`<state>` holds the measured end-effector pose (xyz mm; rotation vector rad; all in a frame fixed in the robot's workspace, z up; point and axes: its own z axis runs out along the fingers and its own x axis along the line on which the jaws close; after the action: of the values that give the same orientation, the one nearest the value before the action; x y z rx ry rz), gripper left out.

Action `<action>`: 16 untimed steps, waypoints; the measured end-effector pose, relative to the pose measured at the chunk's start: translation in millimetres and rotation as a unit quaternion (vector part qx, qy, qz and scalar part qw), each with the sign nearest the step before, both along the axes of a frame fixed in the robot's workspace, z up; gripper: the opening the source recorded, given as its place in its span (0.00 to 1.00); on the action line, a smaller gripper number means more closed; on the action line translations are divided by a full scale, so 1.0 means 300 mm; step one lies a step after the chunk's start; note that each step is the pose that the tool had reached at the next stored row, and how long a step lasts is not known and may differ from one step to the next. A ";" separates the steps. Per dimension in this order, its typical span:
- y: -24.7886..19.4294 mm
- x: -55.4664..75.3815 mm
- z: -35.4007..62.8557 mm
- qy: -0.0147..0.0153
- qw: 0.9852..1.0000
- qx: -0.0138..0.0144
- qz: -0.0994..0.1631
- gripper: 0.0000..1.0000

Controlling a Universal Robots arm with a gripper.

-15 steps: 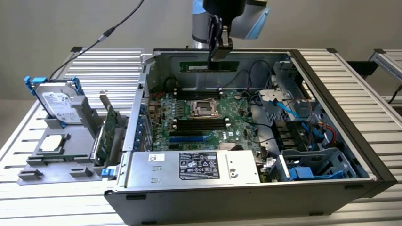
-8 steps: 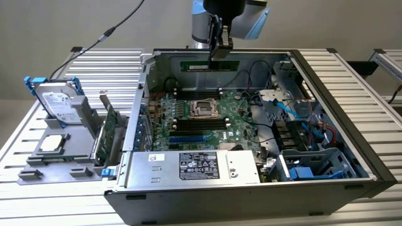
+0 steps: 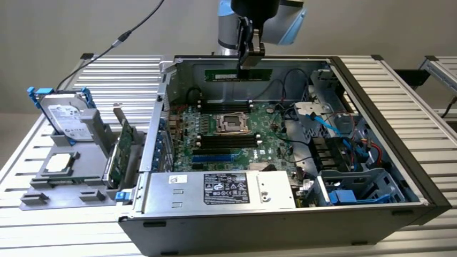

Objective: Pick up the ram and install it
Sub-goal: 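Insert the ram into the slot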

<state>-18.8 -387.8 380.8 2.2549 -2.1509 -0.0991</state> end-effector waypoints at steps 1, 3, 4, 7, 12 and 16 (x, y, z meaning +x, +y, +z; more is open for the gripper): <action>0.000 0.000 0.000 0.000 1.000 0.000 0.000 0.14; 0.000 0.000 -0.002 0.000 1.000 0.000 0.000 0.14; 0.000 -0.001 -0.008 0.000 1.000 0.000 -0.002 0.14; -0.003 -0.003 -0.026 0.000 1.000 0.000 -0.010 0.14; -0.014 -0.007 -0.056 -0.001 1.000 0.000 -0.021 0.14; -0.036 -0.007 -0.078 -0.001 1.000 0.000 -0.022 0.14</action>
<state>-21.0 -398.6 357.4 2.2076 -2.2022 -0.0977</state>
